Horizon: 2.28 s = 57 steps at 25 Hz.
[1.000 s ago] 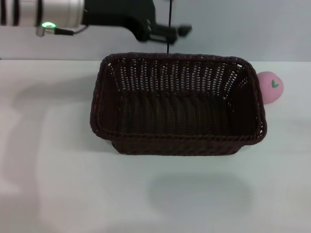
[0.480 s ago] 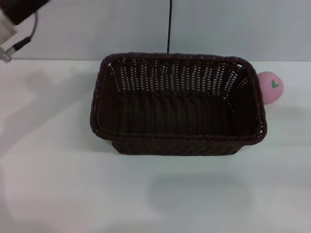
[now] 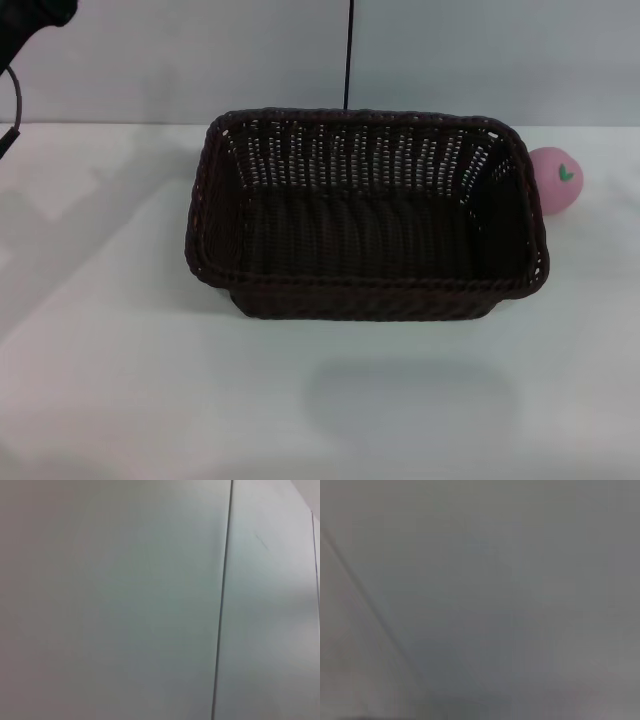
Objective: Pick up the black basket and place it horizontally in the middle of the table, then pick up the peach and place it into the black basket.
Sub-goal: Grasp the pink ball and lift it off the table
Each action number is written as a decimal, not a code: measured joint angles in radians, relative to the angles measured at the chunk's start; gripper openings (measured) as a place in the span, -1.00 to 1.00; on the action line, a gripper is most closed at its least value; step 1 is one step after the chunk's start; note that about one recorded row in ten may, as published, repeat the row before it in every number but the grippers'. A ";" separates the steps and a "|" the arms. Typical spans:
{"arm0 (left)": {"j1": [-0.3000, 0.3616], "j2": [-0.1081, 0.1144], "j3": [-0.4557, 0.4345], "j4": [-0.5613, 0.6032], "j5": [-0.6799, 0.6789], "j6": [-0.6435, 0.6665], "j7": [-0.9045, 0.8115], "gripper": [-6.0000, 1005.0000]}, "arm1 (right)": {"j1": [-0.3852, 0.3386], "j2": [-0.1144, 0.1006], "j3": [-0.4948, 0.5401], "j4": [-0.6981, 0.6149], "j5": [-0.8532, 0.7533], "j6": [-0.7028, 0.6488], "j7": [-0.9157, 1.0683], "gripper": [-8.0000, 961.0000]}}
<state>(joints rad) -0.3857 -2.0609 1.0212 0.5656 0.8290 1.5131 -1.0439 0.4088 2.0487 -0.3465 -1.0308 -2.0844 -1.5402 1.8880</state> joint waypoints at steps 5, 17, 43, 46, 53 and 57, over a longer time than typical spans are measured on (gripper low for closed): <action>0.002 -0.002 -0.002 -0.003 -0.002 0.003 -0.004 0.66 | 0.114 -0.040 -0.065 -0.072 -0.250 -0.045 0.182 0.30; -0.001 -0.001 -0.003 -0.031 -0.003 0.006 -0.004 0.66 | 0.260 -0.052 -0.337 -0.009 -0.486 0.129 0.266 0.30; -0.007 0.001 0.005 -0.047 -0.004 0.025 -0.008 0.65 | 0.333 -0.035 -0.510 0.203 -0.531 0.315 0.262 -0.17; -0.006 0.001 0.005 -0.047 -0.004 0.028 -0.009 0.65 | 0.336 -0.033 -0.510 0.215 -0.531 0.330 0.262 -0.39; 0.003 0.001 -0.001 -0.047 -0.004 0.037 -0.020 0.65 | 0.328 -0.022 -0.509 0.209 -0.524 0.353 0.261 -0.63; 0.005 0.001 -0.002 -0.054 -0.004 0.044 -0.020 0.65 | 0.306 -0.012 -0.502 0.172 -0.518 0.354 0.261 -0.70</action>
<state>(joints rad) -0.3804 -2.0601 1.0188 0.5117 0.8253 1.5570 -1.0642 0.7149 2.0366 -0.8487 -0.8589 -2.6020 -1.1857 2.1492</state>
